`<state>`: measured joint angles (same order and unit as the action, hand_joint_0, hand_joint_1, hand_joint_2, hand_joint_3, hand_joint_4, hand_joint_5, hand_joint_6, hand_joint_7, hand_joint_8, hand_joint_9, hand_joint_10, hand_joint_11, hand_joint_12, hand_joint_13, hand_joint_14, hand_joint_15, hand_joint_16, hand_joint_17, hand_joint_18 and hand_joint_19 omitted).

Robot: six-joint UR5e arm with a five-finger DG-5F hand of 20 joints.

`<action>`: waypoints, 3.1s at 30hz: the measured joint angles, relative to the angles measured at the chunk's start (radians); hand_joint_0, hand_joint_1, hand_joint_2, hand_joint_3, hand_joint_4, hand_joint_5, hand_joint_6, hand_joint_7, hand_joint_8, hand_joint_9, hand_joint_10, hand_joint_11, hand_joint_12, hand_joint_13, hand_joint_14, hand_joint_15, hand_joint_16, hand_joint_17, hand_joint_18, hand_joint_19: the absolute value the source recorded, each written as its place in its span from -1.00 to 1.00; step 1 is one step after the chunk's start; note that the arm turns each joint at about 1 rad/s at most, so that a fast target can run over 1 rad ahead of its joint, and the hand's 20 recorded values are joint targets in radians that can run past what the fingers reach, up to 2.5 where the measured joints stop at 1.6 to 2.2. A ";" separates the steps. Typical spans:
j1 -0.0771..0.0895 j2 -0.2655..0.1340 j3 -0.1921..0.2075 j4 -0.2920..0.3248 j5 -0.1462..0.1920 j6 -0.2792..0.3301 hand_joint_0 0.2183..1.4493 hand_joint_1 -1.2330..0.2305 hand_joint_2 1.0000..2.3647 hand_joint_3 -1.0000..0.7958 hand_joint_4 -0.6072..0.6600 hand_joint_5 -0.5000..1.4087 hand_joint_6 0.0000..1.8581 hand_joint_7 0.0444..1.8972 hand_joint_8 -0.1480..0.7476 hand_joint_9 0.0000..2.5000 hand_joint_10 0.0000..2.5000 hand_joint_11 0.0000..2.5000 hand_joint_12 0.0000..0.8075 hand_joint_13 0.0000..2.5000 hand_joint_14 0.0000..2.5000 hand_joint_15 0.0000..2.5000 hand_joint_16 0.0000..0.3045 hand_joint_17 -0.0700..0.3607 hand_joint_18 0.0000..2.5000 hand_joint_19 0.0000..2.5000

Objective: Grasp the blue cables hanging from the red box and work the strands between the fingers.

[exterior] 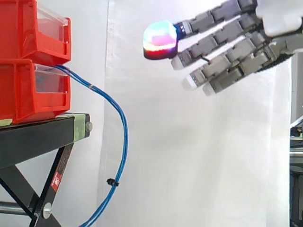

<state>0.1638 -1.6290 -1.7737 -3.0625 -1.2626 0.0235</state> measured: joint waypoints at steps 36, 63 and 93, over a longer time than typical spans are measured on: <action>0.035 -0.340 -0.131 0.670 0.224 0.004 -0.26 -0.01 -1.00 -0.98 0.13 -0.97 -1.00 -0.36 -0.11 -1.00 -1.00 -1.00 0.00 -1.00 -1.00 -0.97 -0.52 0.09 -1.00 -1.00; 0.096 -0.374 -0.089 0.726 0.327 -0.081 -0.26 -0.02 -1.00 -0.97 0.20 -0.91 -1.00 -0.32 -0.03 -1.00 -1.00 -1.00 0.03 -1.00 -1.00 -0.95 -0.52 0.10 -1.00 -1.00; 0.135 -0.413 -0.076 0.767 0.388 -0.097 -0.25 -0.01 -1.00 -0.96 0.23 -0.88 -0.99 -0.31 0.06 -0.91 -1.00 -0.96 0.08 -0.98 -1.00 -0.89 -0.50 0.12 -1.00 -0.95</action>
<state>0.2985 -2.0425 -1.8499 -2.2953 -0.8749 -0.0738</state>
